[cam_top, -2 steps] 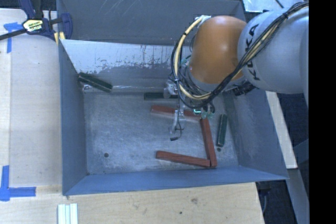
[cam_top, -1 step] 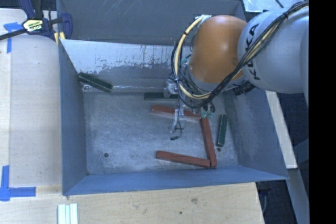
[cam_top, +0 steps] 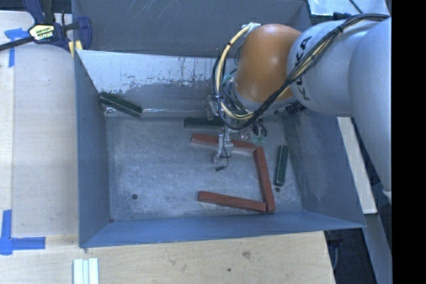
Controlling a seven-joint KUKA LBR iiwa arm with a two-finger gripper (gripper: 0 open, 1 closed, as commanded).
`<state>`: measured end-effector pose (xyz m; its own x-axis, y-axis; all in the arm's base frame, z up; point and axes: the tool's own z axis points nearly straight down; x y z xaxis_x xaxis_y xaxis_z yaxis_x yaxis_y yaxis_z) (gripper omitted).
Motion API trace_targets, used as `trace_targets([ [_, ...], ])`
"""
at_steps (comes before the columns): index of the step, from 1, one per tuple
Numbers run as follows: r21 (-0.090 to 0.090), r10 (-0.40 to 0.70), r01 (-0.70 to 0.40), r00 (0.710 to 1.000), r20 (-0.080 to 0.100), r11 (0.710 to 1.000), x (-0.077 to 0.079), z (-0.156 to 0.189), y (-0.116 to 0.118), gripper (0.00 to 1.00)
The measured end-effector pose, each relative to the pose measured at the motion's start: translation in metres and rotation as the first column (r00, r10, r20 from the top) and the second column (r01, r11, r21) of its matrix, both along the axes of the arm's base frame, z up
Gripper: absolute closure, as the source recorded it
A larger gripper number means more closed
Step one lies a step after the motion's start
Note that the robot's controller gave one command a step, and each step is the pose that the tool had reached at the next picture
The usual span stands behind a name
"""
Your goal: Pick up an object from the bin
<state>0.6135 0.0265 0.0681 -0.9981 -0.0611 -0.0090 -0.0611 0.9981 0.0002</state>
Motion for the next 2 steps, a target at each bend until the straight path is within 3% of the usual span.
trace_targets([
  [2, 0.0, -0.001, 0.001, 1.0, -0.003, 1.0, 0.002, 0.002, -0.0001, 0.0],
])
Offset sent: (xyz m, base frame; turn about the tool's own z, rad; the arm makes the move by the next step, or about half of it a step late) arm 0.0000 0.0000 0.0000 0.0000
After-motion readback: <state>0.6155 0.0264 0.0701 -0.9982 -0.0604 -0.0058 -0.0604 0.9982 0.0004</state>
